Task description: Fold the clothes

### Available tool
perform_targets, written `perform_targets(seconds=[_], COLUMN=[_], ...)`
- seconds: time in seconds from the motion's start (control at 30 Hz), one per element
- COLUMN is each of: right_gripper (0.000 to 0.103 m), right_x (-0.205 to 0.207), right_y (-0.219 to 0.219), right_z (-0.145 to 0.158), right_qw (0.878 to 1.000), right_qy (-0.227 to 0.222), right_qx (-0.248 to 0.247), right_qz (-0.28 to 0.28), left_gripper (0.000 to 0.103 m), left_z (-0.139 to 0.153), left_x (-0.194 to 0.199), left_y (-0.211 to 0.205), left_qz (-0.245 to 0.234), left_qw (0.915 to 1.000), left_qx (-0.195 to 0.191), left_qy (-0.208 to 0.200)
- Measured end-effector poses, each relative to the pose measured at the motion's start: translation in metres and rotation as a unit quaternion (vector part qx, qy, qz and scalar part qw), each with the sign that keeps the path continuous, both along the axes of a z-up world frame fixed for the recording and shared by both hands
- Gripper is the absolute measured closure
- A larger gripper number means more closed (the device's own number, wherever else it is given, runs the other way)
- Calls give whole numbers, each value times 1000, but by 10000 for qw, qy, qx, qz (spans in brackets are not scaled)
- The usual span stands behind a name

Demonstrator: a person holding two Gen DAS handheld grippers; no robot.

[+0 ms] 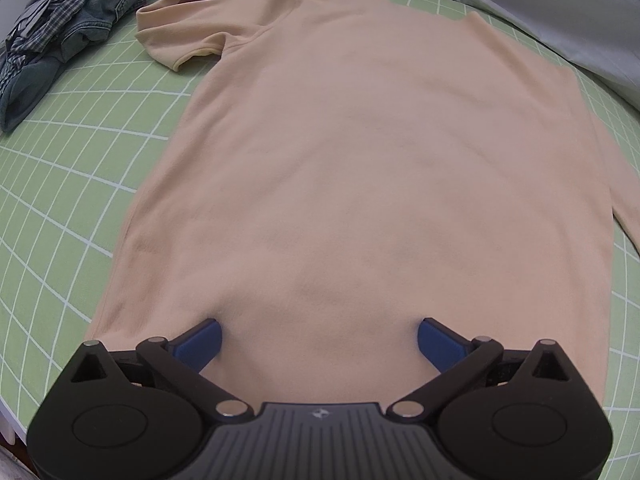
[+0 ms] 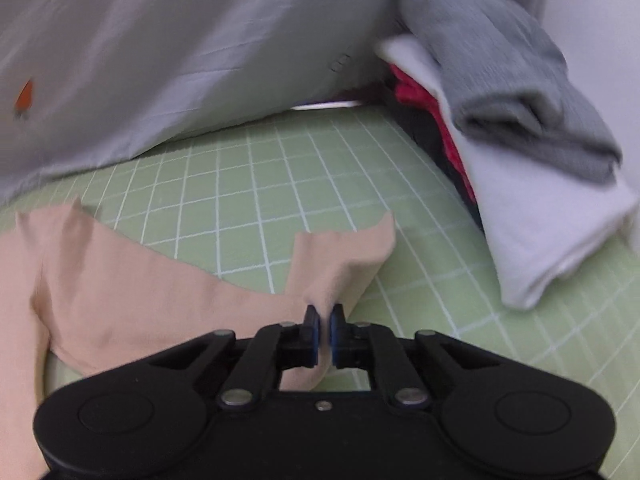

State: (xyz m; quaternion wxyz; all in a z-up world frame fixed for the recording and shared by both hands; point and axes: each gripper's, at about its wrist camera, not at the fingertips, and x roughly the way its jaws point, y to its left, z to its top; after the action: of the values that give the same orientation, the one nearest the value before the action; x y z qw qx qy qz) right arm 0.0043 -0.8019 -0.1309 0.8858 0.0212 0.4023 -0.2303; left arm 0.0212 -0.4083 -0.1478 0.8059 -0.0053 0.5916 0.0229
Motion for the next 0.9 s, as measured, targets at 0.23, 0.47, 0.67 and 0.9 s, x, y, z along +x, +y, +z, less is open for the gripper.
perform_targets(seconds=[0.23, 0.47, 0.67, 0.9], right_gripper=[79, 48, 23, 67], right_x=[10, -8, -16, -5], right_y=[47, 28, -37, -67], right_z=[-14, 5, 11, -16], right_qw=[9804, 9864, 9691, 9588], right_qy=[631, -40, -952, -820], right_qx=[-441, 868, 2264, 2628], right_qz=[1814, 1394, -215, -707], left_gripper=[0, 0, 0, 0], left_z=[2, 4, 3, 2], left_x=[-3, -5, -7, -8], left_y=[-2, -4, -2, -1], left_qz=[6, 2, -1, -26], left_qw=[10000, 10000, 10000, 10000], left_qx=[-2, -3, -7, -11], left_qy=[-42, -71, -79, -75])
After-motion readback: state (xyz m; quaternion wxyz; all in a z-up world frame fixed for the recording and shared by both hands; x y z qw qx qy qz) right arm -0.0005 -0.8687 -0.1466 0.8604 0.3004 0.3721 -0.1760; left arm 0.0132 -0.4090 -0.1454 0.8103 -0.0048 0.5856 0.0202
